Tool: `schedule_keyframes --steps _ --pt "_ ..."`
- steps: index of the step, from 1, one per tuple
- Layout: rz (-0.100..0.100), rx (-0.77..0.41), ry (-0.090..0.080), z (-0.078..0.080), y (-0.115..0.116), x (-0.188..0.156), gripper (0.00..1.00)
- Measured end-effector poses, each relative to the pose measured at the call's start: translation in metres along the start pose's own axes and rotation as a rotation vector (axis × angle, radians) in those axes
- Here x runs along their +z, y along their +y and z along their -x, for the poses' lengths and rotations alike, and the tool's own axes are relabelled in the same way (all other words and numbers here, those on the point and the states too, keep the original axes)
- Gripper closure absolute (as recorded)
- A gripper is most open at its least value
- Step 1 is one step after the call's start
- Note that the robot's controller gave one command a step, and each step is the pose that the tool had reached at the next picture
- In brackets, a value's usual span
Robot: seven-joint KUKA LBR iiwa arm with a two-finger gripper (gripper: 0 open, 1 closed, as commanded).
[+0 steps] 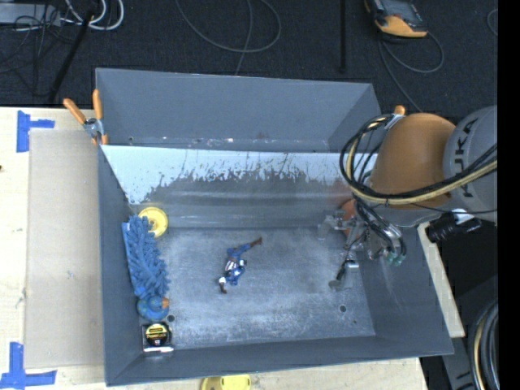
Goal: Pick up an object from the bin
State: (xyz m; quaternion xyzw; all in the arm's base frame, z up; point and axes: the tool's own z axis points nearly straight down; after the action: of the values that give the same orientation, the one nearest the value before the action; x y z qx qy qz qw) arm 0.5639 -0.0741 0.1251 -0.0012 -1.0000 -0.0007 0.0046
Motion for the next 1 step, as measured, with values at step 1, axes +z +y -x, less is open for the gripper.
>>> schedule_keyframes --steps 1 --pt "-0.001 -0.002 -0.008 0.0019 0.0001 -0.0042 0.00"
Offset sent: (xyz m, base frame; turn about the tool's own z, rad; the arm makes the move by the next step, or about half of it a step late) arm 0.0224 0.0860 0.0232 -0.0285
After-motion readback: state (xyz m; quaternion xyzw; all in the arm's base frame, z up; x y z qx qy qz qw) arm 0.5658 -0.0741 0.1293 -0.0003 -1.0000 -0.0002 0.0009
